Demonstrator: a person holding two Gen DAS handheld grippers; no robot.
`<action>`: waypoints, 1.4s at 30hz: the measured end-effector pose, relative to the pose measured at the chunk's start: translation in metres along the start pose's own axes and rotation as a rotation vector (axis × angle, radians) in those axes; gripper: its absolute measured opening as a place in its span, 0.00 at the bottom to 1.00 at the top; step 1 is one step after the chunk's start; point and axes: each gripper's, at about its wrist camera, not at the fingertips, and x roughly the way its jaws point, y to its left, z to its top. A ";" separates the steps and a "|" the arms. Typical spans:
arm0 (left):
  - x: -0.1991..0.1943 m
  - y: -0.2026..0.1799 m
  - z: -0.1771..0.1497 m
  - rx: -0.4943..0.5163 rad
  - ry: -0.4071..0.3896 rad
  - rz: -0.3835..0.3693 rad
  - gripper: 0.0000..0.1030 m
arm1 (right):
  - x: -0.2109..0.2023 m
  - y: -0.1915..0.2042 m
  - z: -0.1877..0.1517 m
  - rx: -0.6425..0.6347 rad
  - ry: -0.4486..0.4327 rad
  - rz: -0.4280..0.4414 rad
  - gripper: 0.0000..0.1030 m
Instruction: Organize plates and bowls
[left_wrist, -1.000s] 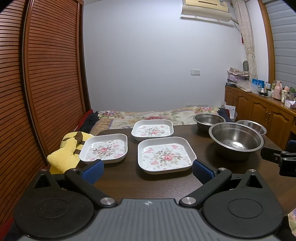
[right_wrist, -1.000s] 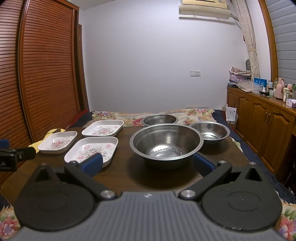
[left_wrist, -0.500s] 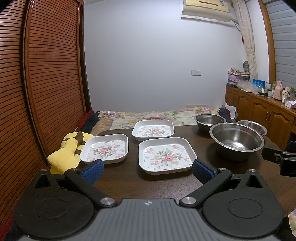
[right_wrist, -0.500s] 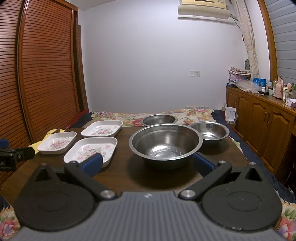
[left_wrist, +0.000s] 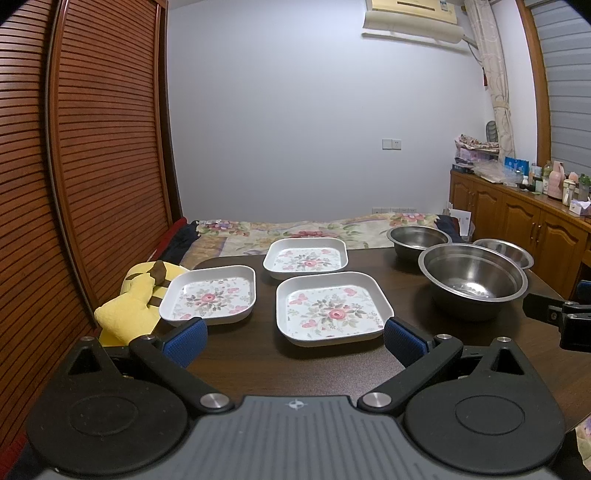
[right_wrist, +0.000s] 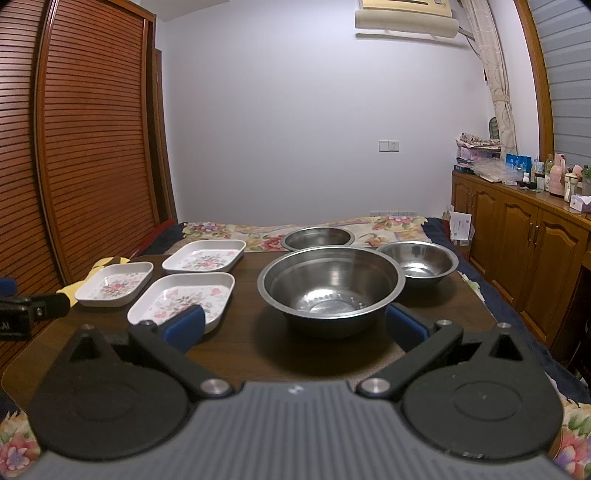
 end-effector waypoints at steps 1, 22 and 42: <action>0.000 0.000 0.000 0.000 0.000 0.000 1.00 | 0.000 0.000 0.000 0.000 0.000 0.000 1.00; 0.009 0.004 -0.004 -0.007 0.027 0.000 1.00 | 0.001 0.000 -0.001 0.000 0.003 0.000 1.00; 0.044 0.025 0.003 -0.011 0.042 0.002 1.00 | 0.027 0.023 0.013 -0.059 -0.003 0.052 1.00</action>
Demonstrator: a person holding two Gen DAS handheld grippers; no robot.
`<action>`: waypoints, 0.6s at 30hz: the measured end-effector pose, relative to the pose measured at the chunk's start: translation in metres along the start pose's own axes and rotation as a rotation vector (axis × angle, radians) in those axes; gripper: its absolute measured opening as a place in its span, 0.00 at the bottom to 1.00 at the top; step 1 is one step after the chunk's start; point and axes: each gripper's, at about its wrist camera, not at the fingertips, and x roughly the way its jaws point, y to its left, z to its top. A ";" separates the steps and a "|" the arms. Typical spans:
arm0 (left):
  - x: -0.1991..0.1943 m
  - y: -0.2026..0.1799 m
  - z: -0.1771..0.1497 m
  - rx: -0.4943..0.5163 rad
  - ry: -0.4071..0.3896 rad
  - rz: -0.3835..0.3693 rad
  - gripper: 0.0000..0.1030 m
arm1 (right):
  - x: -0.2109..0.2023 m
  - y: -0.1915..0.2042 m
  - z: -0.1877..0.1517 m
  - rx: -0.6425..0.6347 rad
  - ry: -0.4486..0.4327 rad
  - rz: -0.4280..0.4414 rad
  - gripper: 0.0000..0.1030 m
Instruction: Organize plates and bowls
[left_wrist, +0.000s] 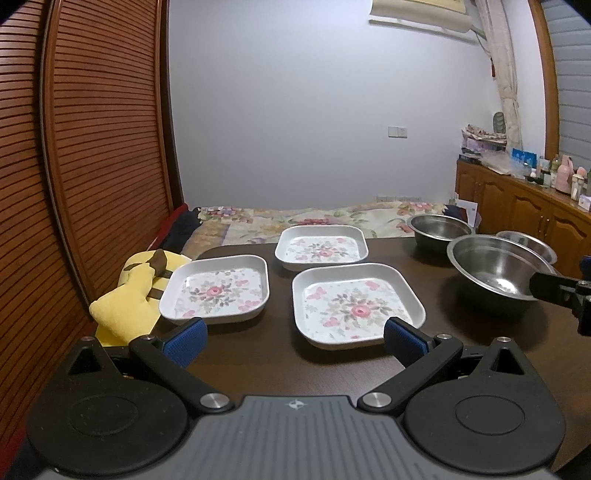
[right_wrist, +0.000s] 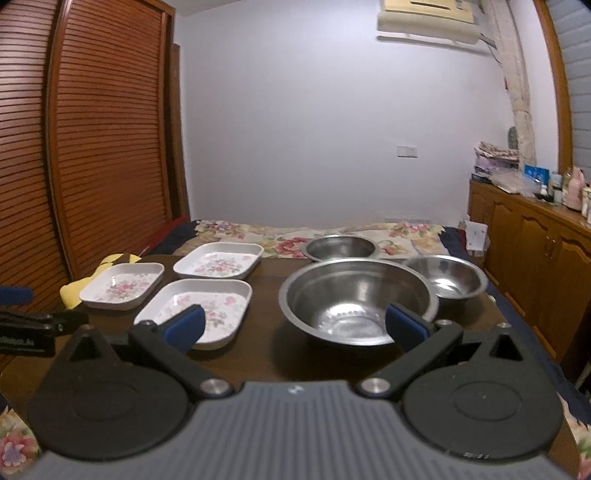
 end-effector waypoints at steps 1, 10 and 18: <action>0.003 0.002 0.001 0.001 0.000 -0.002 1.00 | 0.003 0.002 0.002 -0.006 0.000 0.009 1.00; 0.035 0.015 0.006 0.014 0.025 -0.036 0.99 | 0.035 0.025 0.011 -0.065 0.023 0.103 0.94; 0.062 0.028 0.008 0.002 0.060 -0.072 0.89 | 0.068 0.040 0.012 -0.066 0.102 0.159 0.72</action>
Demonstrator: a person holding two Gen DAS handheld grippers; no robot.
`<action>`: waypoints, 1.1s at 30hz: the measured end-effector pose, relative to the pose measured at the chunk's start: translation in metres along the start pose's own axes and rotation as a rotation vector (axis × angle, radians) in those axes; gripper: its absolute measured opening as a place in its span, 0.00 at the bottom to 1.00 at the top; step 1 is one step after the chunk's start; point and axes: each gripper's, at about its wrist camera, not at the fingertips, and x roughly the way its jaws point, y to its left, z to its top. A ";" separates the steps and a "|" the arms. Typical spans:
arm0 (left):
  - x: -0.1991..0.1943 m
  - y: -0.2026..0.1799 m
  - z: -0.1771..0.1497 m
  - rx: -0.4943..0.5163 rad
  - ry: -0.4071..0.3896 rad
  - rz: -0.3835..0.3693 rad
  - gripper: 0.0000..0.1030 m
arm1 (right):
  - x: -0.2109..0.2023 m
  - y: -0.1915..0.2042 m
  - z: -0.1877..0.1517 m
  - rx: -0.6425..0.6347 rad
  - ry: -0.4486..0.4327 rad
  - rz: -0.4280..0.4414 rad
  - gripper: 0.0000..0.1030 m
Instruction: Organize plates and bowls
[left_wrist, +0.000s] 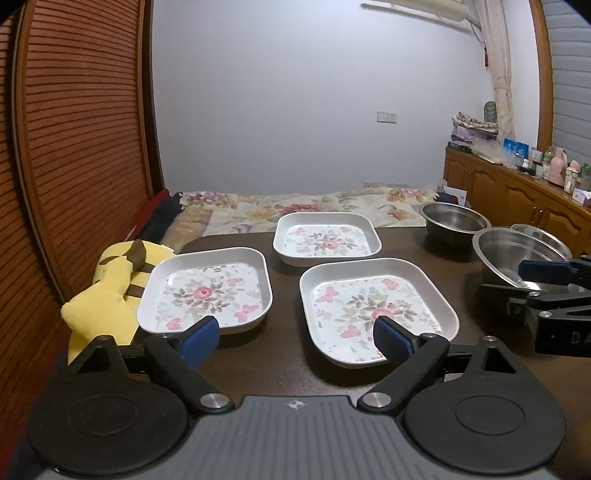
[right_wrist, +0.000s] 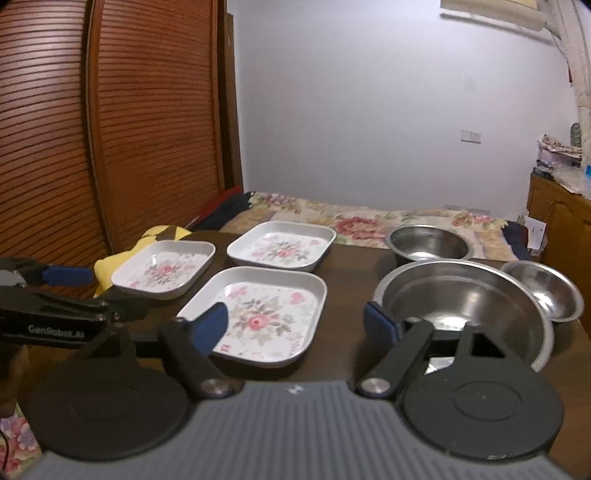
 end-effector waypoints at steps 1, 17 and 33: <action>0.003 0.002 0.000 -0.003 0.004 -0.001 0.87 | 0.003 0.002 0.001 -0.004 0.004 0.000 0.71; 0.055 0.016 0.004 -0.021 0.085 -0.072 0.53 | 0.045 0.005 -0.009 -0.009 0.128 -0.022 0.40; 0.081 0.011 -0.002 -0.015 0.140 -0.104 0.31 | 0.067 0.006 -0.017 -0.008 0.170 -0.060 0.32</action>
